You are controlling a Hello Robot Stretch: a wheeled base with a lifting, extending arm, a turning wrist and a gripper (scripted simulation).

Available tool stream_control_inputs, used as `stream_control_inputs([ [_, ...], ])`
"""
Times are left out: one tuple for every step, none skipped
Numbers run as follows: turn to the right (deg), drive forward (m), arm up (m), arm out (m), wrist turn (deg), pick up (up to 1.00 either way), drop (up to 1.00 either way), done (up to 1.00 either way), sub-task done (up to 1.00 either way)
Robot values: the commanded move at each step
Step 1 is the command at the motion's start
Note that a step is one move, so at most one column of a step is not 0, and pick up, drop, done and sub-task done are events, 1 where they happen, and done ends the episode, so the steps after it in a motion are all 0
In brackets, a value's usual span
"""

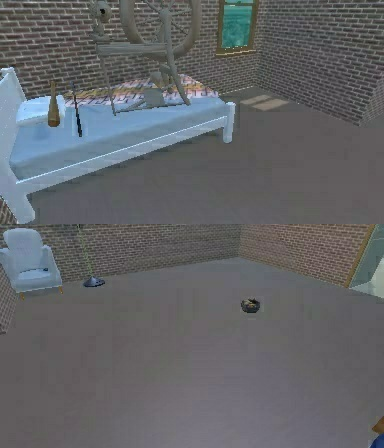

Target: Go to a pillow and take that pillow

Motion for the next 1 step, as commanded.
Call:
stream_control_inputs([
  [0.0,0.1,0.0,0.0,0.0,0.0,0.0,0.0,0.0],
])
